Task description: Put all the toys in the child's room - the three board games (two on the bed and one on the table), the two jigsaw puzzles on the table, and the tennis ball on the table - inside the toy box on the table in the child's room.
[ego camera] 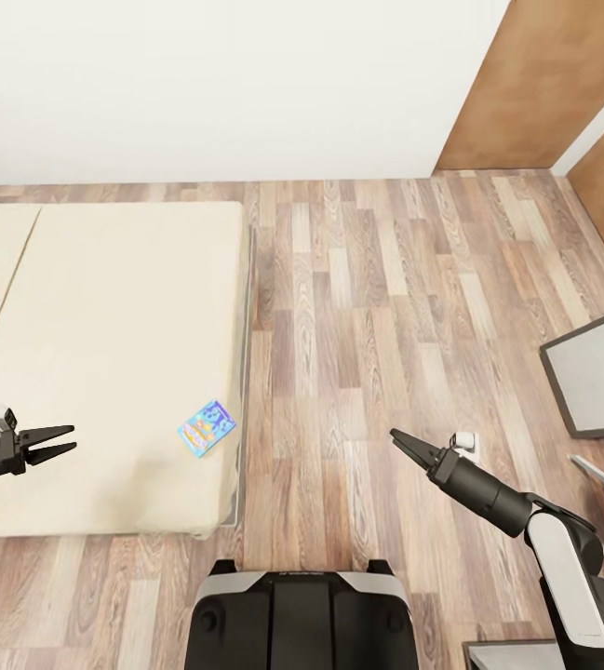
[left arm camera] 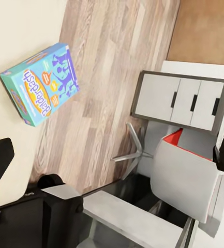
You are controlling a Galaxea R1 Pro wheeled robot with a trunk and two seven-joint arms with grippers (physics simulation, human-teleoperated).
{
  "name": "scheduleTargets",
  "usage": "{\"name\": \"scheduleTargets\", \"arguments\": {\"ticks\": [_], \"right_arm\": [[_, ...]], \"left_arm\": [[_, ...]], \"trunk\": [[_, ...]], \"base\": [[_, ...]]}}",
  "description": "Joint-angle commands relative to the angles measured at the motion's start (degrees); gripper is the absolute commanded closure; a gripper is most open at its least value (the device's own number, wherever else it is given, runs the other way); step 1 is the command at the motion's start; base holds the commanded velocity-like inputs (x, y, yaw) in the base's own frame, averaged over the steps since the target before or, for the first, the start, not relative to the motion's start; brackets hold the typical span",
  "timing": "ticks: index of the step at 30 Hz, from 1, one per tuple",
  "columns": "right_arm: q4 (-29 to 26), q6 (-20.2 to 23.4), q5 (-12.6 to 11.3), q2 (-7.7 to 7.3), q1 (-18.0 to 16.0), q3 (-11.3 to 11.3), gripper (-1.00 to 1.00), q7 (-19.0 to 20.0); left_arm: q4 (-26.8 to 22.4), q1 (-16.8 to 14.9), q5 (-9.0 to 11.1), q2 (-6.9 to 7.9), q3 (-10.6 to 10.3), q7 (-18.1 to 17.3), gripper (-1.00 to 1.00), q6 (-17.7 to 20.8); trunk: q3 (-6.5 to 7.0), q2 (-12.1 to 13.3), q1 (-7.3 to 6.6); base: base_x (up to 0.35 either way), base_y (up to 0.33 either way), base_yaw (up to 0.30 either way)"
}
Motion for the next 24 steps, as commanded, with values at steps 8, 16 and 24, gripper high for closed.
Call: {"name": "scheduleTargets", "arguments": {"ticks": [8,16,24], "right_arm": [[0.0,0.3,0.0,0.00,0.0,-0.1,-1.00,0.2],[0.0,0.3,0.0,0.00,0.0,-0.1,-1.00,0.1],[0.0,0.3,0.0,0.00,0.0,-0.1,-1.00,0.1]], "left_arm": [[0.1,0.0,-0.1,-0.05,0.0,-0.2,-1.00,0.6],[0.1,0.0,-0.1,-0.11,0.0,-0.2,-1.00,0.6],[0.1,0.0,-0.1,-0.05,0.0,-0.2,-1.00,0.6]], "trunk": [[0.70,-0.1,0.04],[1.45,-0.1,0.04],[2.21,-0.1,0.04]], "base": [[0.000,0.000,0.000],[0.000,0.000,0.000],[0.000,0.000,0.000]]}}
